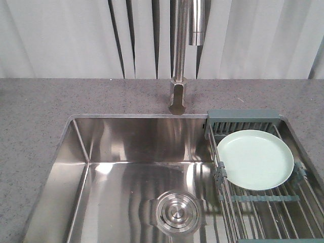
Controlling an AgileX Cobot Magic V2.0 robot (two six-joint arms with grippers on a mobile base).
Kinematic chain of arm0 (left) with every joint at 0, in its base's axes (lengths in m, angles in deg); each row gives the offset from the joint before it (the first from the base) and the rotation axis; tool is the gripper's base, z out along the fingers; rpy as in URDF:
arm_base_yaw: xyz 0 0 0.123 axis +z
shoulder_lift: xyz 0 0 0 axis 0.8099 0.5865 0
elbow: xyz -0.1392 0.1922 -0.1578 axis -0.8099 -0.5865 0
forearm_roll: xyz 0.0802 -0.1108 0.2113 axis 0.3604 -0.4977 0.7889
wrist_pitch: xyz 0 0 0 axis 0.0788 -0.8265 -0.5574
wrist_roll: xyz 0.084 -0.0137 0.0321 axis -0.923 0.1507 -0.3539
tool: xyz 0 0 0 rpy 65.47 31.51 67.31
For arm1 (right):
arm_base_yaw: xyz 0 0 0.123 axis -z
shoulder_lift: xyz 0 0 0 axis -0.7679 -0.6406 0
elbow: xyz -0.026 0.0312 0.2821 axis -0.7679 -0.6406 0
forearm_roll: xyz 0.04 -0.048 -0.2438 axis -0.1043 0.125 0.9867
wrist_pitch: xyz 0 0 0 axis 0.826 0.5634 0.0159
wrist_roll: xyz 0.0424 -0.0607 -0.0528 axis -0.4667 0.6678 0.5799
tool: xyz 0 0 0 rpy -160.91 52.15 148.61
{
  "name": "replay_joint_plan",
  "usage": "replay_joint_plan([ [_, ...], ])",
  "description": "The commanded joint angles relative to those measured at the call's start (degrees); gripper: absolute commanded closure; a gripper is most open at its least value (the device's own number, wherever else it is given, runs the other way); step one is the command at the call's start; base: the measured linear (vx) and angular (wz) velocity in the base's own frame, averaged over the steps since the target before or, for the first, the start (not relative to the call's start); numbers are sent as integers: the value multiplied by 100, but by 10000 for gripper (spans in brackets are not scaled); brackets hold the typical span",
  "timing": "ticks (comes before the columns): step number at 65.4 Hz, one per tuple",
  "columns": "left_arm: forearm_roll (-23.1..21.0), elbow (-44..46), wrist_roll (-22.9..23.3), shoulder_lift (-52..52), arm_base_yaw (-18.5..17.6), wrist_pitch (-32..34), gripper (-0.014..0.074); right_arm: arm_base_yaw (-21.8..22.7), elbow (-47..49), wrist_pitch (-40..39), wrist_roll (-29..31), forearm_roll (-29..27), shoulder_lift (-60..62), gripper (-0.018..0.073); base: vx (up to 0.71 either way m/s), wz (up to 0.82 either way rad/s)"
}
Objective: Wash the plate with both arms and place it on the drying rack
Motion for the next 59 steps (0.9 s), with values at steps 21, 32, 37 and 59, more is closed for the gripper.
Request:
replay_joint_plan([
  [21,-23,-162,63,-90,5,409,593,26,-1512,-2850,-1476,1017,1149,570,0,0],
  [32,-23,-162,63,-90,5,409,593,243,-2355,-2929,-2923,1865,1905,570,0,0],
  [37,-23,-162,58,-85,5,409,593,451,-2639,-3240,-3022,1897,1873,570,0,0],
  [59,-23,-162,58,-85,5,409,593,701,-3077,-4820,-2513,1630,1881,570,0,0],
])
